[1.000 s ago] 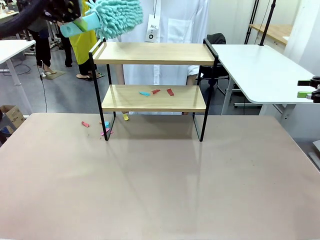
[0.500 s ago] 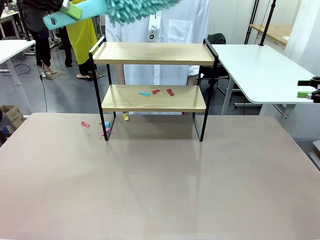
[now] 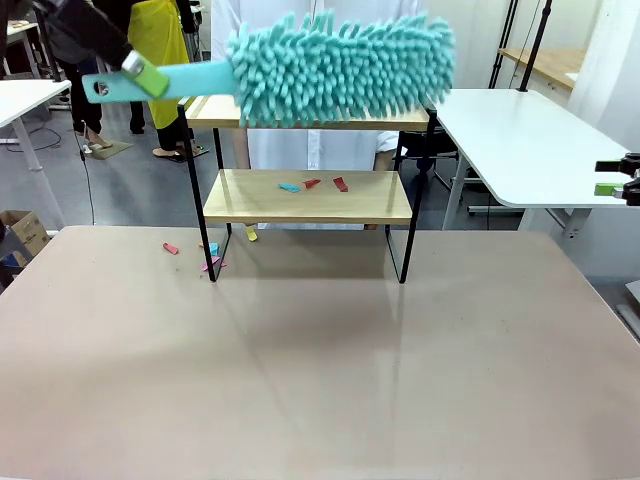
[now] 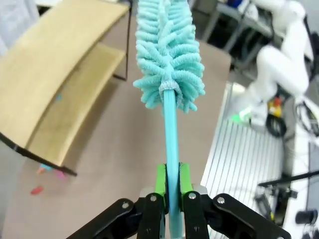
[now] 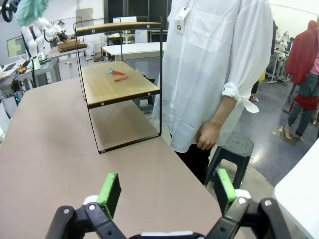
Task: Clean the shelf.
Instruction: Clean the specific section of the Shelf indicated by the human with the Duster.
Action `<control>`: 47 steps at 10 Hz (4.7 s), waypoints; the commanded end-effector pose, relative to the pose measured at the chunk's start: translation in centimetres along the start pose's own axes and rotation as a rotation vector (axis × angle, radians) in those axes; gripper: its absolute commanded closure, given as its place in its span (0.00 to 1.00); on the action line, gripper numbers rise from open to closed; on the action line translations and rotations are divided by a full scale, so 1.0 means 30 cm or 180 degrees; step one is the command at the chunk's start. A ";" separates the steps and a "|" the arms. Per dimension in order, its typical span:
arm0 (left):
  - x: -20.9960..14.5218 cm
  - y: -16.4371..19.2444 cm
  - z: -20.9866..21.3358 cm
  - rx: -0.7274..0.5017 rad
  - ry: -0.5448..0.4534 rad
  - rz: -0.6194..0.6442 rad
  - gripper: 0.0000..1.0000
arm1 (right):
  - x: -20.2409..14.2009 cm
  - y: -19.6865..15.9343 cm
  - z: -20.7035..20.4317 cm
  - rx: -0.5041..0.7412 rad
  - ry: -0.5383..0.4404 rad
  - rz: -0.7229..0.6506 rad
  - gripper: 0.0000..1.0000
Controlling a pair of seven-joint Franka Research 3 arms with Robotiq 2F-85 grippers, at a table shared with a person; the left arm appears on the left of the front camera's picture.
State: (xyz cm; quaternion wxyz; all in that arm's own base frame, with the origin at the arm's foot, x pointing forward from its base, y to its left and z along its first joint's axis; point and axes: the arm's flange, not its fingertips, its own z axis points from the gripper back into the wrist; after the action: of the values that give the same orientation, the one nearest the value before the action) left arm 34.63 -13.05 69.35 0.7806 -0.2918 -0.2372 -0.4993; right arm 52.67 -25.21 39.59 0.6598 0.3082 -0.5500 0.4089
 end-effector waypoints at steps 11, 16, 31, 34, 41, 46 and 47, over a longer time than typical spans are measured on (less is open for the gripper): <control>-0.321 0.022 -0.284 0.0056 0.2087 -0.0797 0.87 | 0.024 0.003 -0.008 -0.0029 0.0079 -0.0040 0.00; -0.341 0.037 -0.286 0.0018 0.2084 -0.0732 0.87 | 0.024 0.003 -0.008 -0.0029 0.0079 -0.0040 0.00; -0.341 0.037 -0.286 0.0018 0.2084 -0.0732 0.87 | 0.024 0.003 -0.008 -0.0029 0.0079 -0.0040 0.00; -0.341 0.037 -0.286 0.0018 0.2084 -0.0732 0.87 | 0.024 0.003 -0.008 -0.0029 0.0079 -0.0040 0.00; -0.341 0.037 -0.286 0.0018 0.2084 -0.0732 0.87 | 0.024 0.003 -0.008 -0.0029 0.0079 -0.0040 0.00; -0.341 0.037 -0.286 0.0018 0.2084 -0.0732 0.87 | 0.024 0.003 -0.008 -0.0029 0.0079 -0.0040 0.00; -0.341 0.037 -0.286 0.0018 0.2084 -0.0732 0.87 | 0.024 0.003 -0.008 -0.0029 0.0079 -0.0040 0.00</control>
State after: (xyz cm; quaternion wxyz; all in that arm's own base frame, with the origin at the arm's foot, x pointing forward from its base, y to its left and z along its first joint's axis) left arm 32.37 -12.28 55.84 0.7548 -0.0875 -0.0100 -0.6500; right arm 52.67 -25.21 39.59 0.6598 0.3083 -0.5500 0.4088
